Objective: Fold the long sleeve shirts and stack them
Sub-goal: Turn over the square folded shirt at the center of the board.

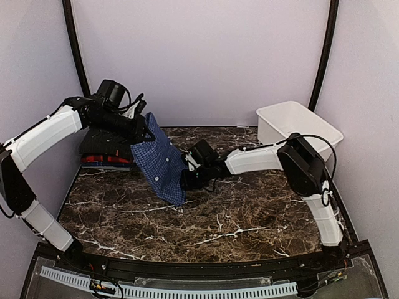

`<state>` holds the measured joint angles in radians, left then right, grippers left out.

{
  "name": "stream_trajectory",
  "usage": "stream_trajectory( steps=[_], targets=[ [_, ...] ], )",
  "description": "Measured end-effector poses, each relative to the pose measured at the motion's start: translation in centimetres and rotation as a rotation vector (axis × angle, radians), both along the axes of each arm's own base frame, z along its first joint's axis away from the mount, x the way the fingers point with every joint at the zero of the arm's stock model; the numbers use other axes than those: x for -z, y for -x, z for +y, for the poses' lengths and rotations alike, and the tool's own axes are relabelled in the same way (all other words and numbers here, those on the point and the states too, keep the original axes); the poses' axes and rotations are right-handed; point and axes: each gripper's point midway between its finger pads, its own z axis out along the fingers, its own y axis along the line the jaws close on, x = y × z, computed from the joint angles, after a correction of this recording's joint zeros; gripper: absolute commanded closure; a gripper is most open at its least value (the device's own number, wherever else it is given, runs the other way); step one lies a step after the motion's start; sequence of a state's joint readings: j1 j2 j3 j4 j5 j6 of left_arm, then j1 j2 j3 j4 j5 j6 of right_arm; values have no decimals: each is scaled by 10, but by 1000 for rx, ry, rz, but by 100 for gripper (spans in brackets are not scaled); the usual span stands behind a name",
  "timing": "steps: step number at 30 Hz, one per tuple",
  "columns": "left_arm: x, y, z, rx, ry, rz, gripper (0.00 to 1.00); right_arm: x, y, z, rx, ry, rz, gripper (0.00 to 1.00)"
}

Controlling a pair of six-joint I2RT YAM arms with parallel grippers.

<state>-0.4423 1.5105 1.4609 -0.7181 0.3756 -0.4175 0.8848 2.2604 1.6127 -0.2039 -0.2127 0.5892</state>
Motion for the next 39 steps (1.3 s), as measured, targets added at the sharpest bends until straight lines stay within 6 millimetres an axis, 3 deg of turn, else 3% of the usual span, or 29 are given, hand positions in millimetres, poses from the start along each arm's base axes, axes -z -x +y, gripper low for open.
stream_trajectory(
  steps=[4,7,11,14,22,30,34,39],
  targets=[
    [-32,-11,-28,48,108,-39,100,-3,1,57,-60,-106,15,74],
    [-38,-11,-51,81,178,-28,100,-6,-1,95,-102,-188,32,73],
    [-31,-10,-69,85,248,14,100,-7,1,125,-142,-312,89,72],
    [-21,-11,-71,73,265,37,100,-8,5,131,-151,-384,144,72],
    [-9,-13,-71,58,269,43,100,-6,5,112,-127,-467,201,68],
    [3,-11,-60,34,252,59,100,-10,-15,77,-55,-489,206,56],
    [2,-13,-58,39,248,45,100,-14,-21,54,-12,-466,199,49],
    [4,-12,-58,60,238,32,100,-31,-30,8,74,-384,160,39]
  ],
)
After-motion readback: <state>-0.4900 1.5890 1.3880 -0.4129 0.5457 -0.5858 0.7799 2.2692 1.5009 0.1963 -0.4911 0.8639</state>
